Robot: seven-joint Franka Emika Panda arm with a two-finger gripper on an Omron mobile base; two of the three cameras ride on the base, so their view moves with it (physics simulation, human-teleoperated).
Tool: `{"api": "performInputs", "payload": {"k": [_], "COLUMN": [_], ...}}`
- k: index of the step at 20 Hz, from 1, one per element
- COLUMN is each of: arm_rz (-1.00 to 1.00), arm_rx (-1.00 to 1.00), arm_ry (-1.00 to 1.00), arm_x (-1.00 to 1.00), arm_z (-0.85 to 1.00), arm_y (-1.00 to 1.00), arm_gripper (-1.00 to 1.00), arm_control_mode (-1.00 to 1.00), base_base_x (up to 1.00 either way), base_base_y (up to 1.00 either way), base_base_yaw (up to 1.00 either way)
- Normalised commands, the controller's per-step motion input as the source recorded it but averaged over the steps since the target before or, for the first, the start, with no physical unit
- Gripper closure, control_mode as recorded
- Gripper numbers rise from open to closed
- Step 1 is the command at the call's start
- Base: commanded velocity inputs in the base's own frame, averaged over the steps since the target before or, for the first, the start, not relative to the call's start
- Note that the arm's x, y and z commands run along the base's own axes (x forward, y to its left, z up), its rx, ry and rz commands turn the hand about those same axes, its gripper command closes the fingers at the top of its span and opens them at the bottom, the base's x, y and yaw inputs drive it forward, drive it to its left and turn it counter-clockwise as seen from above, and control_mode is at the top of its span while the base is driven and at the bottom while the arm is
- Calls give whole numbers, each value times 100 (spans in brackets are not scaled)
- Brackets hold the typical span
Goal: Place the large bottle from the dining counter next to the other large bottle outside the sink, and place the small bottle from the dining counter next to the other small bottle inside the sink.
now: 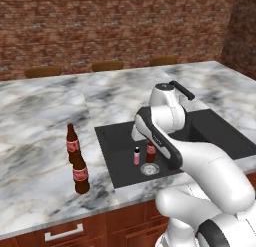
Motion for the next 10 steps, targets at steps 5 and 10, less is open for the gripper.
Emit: {"api": "performInputs", "payload": {"k": [5,10], "arm_rz": [0,-5], "arm_rx": [-1,-4], "arm_ry": [1,6], "arm_x": [68,47], "arm_z": [-23,-16], "arm_y": [0,0], "arm_gripper": [100,100], "arm_control_mode": [-100,-100], "base_base_x": [0,0], "base_base_y": [0,0], "base_base_yaw": [0,0]}}
